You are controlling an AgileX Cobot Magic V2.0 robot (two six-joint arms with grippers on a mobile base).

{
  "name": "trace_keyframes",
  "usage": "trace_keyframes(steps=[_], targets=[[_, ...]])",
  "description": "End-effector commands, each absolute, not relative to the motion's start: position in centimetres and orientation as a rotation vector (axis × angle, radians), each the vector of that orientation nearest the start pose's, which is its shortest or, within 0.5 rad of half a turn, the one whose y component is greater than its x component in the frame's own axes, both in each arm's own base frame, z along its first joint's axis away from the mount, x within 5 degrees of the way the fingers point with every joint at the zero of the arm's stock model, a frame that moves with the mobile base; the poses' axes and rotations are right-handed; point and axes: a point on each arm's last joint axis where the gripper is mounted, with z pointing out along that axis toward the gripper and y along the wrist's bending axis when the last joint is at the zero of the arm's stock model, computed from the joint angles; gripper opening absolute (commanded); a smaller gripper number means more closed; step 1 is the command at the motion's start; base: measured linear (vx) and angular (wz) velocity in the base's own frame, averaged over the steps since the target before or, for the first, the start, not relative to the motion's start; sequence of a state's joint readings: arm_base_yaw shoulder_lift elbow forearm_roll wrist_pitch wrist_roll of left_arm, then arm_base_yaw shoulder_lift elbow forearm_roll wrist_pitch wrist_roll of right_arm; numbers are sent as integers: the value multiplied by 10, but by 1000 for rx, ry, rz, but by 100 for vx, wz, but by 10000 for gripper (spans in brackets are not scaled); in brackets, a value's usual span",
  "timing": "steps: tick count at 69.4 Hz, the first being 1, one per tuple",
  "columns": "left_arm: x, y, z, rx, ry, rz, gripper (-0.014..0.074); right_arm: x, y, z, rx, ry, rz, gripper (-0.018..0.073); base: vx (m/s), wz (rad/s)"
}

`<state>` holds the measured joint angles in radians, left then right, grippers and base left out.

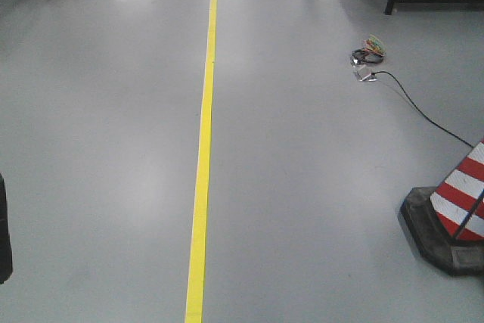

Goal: Move and align brake pads A on conveyor
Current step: 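Drive the base along the yellow floor line holding both brake pads, then turn the base past the striped cones toward the black conveyor belt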

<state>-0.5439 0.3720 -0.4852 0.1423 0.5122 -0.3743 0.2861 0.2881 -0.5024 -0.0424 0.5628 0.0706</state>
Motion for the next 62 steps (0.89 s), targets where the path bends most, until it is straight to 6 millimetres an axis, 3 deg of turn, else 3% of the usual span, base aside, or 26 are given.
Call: trace_keyframes(steps=[1, 40, 62], targets=[[72, -38, 322, 233, 1782, -517, -6, 61, 16, 330, -210, 1707, 206, -2, 51, -5], [72, -38, 323, 233, 1782, -517, -6, 61, 16, 330, -210, 1707, 205, -2, 43, -11], [72, -38, 323, 233, 1782, -517, -6, 61, 16, 330, -210, 1707, 205, -2, 26, -55]])
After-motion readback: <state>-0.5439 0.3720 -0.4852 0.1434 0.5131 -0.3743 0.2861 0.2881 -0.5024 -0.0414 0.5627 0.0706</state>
